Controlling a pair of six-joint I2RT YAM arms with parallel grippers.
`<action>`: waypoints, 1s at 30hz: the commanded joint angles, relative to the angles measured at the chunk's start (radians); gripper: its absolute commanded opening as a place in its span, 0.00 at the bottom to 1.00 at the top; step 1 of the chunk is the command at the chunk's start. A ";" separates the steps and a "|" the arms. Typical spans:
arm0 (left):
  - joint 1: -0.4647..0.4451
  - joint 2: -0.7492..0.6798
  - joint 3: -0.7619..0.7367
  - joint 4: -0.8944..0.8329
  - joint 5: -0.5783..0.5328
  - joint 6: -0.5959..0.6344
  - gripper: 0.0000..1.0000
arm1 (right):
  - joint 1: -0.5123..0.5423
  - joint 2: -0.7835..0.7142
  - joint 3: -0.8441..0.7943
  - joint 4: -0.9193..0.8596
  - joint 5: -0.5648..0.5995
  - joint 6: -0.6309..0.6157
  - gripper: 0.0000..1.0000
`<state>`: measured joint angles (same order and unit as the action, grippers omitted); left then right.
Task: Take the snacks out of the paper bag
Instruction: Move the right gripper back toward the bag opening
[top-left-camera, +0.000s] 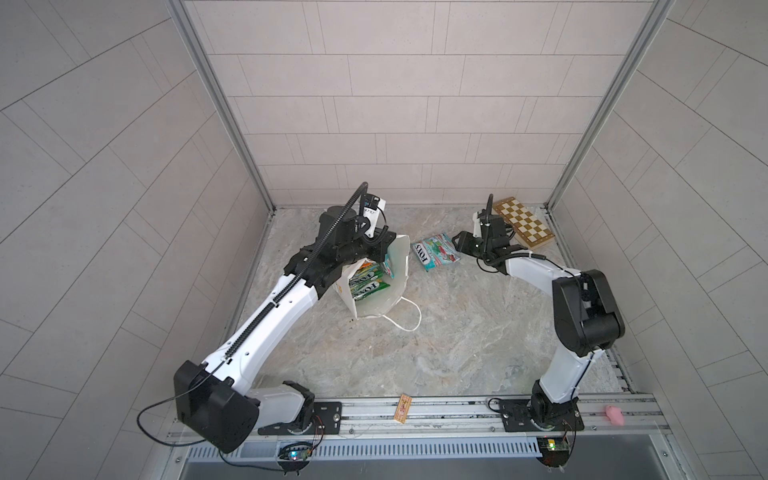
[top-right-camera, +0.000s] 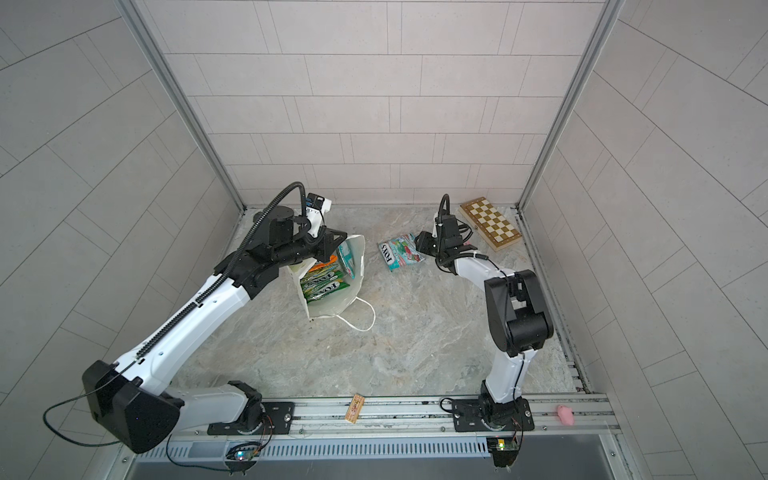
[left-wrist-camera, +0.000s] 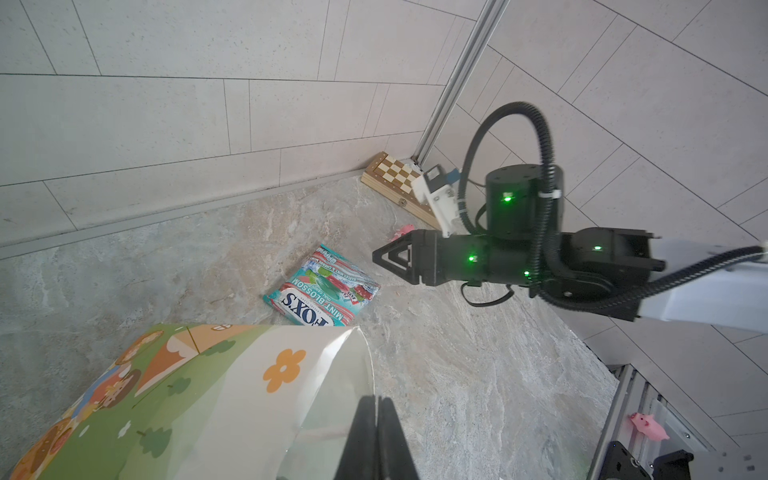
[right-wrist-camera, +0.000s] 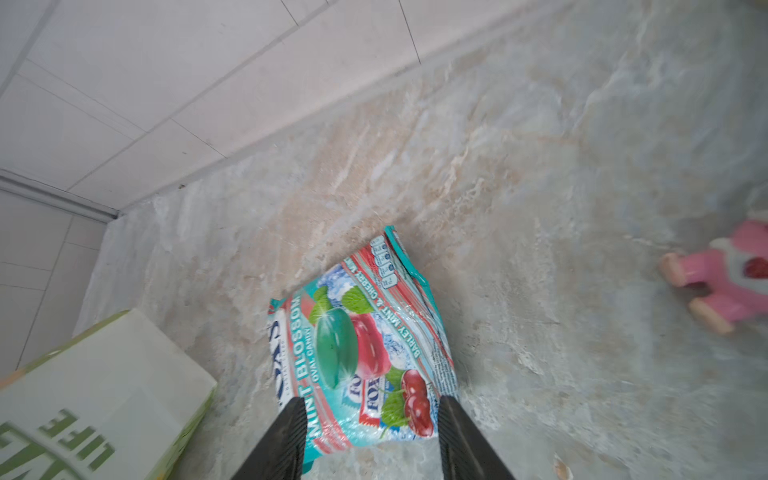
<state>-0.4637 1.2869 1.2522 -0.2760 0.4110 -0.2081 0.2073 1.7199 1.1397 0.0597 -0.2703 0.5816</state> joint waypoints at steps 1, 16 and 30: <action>-0.007 -0.001 -0.003 0.011 0.012 0.017 0.00 | 0.030 -0.120 -0.055 -0.034 -0.007 -0.072 0.53; -0.013 -0.006 -0.002 0.011 0.013 0.016 0.00 | 0.385 -0.486 -0.237 0.006 0.143 -0.138 0.52; -0.018 -0.003 -0.003 0.010 0.008 0.016 0.00 | 0.652 -0.402 -0.250 0.158 0.123 -0.084 0.44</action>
<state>-0.4740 1.2869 1.2518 -0.2768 0.4110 -0.2077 0.8288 1.2903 0.8829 0.1703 -0.1371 0.4828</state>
